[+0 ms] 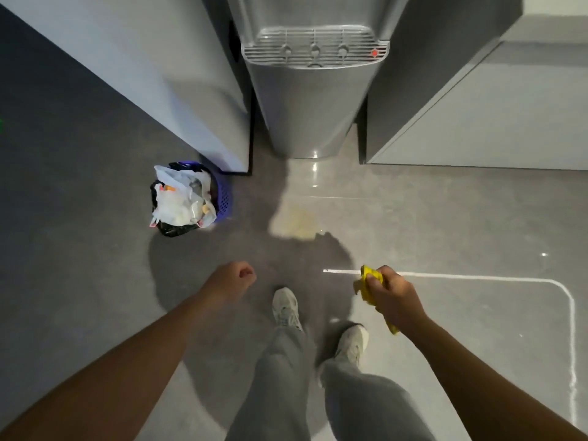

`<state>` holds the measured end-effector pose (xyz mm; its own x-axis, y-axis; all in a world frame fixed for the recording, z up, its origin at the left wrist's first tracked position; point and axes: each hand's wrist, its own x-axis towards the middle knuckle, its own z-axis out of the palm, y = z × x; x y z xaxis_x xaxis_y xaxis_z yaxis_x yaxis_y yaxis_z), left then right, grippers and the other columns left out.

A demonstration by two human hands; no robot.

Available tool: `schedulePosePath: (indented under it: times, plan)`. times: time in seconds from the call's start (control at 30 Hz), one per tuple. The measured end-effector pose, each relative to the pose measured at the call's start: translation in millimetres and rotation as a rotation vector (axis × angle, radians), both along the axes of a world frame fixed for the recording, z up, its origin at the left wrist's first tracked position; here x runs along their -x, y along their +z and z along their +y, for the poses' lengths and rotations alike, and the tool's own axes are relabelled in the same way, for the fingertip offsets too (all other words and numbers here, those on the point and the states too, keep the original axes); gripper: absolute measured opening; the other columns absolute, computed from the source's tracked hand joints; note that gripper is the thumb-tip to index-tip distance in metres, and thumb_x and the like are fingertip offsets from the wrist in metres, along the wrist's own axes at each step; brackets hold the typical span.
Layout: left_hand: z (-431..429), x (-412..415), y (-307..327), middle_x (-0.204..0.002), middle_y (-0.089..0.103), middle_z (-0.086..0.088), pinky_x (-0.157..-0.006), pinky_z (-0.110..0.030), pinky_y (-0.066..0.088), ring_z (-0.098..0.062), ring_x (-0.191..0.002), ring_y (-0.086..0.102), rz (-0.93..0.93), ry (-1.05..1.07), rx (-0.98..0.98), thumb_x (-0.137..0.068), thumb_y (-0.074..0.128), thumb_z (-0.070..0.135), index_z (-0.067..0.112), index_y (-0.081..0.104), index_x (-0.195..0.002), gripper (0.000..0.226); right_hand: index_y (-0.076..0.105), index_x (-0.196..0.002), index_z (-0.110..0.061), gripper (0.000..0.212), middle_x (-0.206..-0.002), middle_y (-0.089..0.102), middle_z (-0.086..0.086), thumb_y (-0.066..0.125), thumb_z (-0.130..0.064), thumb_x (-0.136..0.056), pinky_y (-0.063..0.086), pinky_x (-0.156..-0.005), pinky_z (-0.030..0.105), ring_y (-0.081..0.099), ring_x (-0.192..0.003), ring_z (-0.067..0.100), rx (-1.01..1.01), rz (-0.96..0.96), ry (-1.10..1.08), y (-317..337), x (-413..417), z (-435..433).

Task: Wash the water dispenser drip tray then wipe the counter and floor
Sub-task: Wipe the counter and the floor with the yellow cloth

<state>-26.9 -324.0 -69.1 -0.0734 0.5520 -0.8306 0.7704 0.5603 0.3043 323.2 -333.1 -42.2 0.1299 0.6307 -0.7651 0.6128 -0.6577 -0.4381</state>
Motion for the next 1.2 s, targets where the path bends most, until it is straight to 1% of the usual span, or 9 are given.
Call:
schedulePosePath:
  times: [0.27, 0.4, 0.5, 0.63, 0.8, 0.93, 1.03, 1.1, 1.2]
  plan:
    - [22, 16, -264, -0.112, 0.075, -0.014, -0.086, -0.039, 0.052, -0.034, -0.106, 0.068, 0.053, 0.03, -0.142, -0.095, 0.063, 0.027, 0.018, 0.07, -0.11, 0.02, 0.06, -0.083, -0.019, 0.034, -0.077, 0.068, 0.002, 0.049, -0.044, -0.104, 0.059, -0.071, 0.049, 0.065, -0.07, 0.024, -0.067, -0.145, 0.261, -256, 10, 23]
    - [19, 18, -409, -0.132, 0.066, -0.018, -0.105, -0.045, 0.048, -0.035, -0.123, 0.062, 0.045, 0.036, -0.251, -0.095, 0.069, 0.019, 0.007, 0.062, -0.135, 0.043, 0.062, -0.086, -0.013, 0.034, -0.078, 0.064, 0.008, 0.048, -0.039, -0.105, 0.053, -0.068, 0.046, 0.059, -0.072, 0.032, -0.253, -0.247, 0.361, -405, -10, 11]
    - [18, 28, -501, -0.14, 0.06, -0.023, -0.111, -0.046, 0.043, -0.041, -0.13, 0.057, 0.129, -0.147, -0.445, -0.096, 0.067, 0.025, 0.004, 0.059, -0.142, 0.051, 0.068, -0.1, -0.007, 0.04, -0.086, 0.067, 0.017, 0.043, -0.038, -0.107, 0.051, -0.072, 0.047, 0.059, -0.075, 0.04, -0.417, -0.419, 0.55, -506, -20, -4]
    - [25, 39, -591, -0.142, 0.058, -0.029, -0.112, -0.054, 0.044, -0.05, -0.129, 0.056, 0.201, -0.456, -0.703, -0.095, 0.056, 0.033, -0.001, 0.06, -0.14, 0.056, 0.072, -0.099, -0.008, 0.026, -0.095, 0.067, 0.016, 0.057, -0.03, -0.101, 0.049, -0.078, 0.048, 0.059, -0.083, 0.041, -0.496, -0.485, 0.703, -601, -23, -17]
    - [10, 41, -640, -0.155, 0.046, -0.026, -0.118, -0.061, 0.03, -0.049, -0.142, 0.041, 0.315, -0.5, -0.863, -0.097, 0.056, 0.034, 0.007, 0.051, -0.15, 0.06, 0.073, -0.114, -0.01, 0.031, -0.11, 0.07, 0.011, 0.052, -0.029, -0.102, 0.044, -0.089, 0.045, 0.059, -0.098, 0.033, -0.776, -0.327, 0.621, -645, -35, -22]
    - [5, 41, -651, -0.16, 0.041, -0.023, -0.118, -0.057, 0.027, -0.047, -0.147, 0.035, 0.332, -0.495, -0.94, -0.101, 0.048, 0.036, 0.008, 0.045, -0.154, 0.06, 0.069, -0.132, -0.013, 0.043, -0.133, 0.066, 0.012, 0.045, -0.036, -0.104, 0.04, -0.108, 0.044, 0.056, -0.12, 0.035, -0.704, -0.341, 0.447, -651, -33, 1]
    - [3, 41, -648, -0.161, 0.04, -0.021, -0.119, -0.057, 0.028, -0.045, -0.149, 0.035, 0.353, -0.509, -0.943, -0.103, 0.046, 0.038, 0.009, 0.044, -0.155, 0.059, 0.049, -0.152, -0.011, 0.055, -0.16, 0.044, 0.014, 0.046, -0.038, -0.104, 0.029, -0.122, 0.055, 0.038, -0.147, 0.04, -0.649, -0.411, 0.544, -656, -25, 17]
    - [4, 40, -643, -0.16, 0.042, -0.022, -0.118, -0.057, 0.029, -0.047, -0.147, 0.036, 0.369, -0.52, -0.901, -0.102, 0.045, 0.039, 0.009, 0.044, -0.155, 0.06, 0.03, -0.162, -0.013, 0.062, -0.171, 0.024, 0.012, 0.037, -0.041, -0.107, 0.018, -0.124, 0.059, 0.021, -0.156, 0.04, -0.577, -0.459, 0.598, -660, -19, 17]
    - [5, 43, -641, -0.16, 0.041, -0.023, -0.117, -0.06, 0.029, -0.049, -0.146, 0.037, 0.371, -0.539, -0.861, -0.099, 0.046, 0.045, 0.01, 0.043, -0.155, 0.066, 0.021, -0.164, -0.014, 0.066, -0.172, 0.016, 0.012, 0.025, -0.044, -0.105, 0.017, -0.124, 0.063, 0.016, -0.157, 0.042, -0.494, -0.565, 0.543, -664, -3, 7]
